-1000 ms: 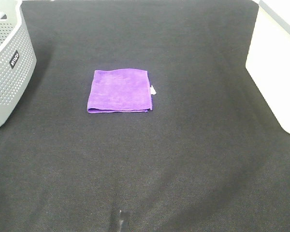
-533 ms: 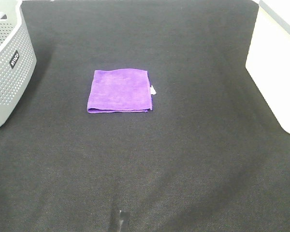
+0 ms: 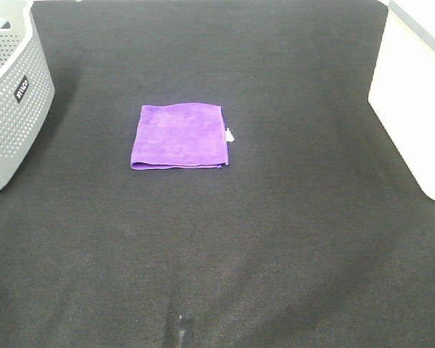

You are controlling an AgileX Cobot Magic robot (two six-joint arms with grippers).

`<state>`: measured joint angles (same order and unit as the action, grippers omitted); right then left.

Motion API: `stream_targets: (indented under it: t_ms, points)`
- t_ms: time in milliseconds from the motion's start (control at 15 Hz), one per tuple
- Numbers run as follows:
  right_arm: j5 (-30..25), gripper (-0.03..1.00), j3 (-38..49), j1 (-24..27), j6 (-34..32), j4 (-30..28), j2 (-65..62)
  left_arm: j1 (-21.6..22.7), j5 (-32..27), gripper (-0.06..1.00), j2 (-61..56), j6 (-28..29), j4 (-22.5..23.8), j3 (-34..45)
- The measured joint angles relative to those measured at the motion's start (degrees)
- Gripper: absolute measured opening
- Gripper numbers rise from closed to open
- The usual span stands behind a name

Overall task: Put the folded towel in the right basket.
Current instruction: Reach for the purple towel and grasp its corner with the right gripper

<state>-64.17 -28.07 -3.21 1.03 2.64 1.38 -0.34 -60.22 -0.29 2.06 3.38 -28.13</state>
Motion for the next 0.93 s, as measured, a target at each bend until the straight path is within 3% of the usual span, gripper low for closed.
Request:
stream_targets:
  t_ms: [67,200,533,667,733,933]
  points:
    - [0.0,0.96,0.0,0.0,0.0,0.0,0.0,0.0,0.0,0.99,0.0,0.0,0.0,0.0]
    - [-0.4,0.96,-10.54,0.0,-2.18,1.15,17.3,0.0,0.0,0.99,0.0,0.0,0.0,0.0]
    - [-2.12,0.96,-42.28,0.0,0.34,3.32,61.48,0.0,0.0,0.99,0.0,0.0,0.0,0.0]
    - [-0.4,0.96,-52.77,-0.57,3.95,13.29,75.46,0.0,0.0,0.99,0.0,0.0,0.0,0.0]
    - [0.57,0.96,-58.04,-2.81,6.59,19.08,82.79,0.0,0.0,0.99,0.0,0.0,0.0,0.0]
    - [1.49,0.96,-73.74,-10.08,8.37,28.53,104.22,0.0,0.0,0.99,0.0,0.0,0.0,0.0]
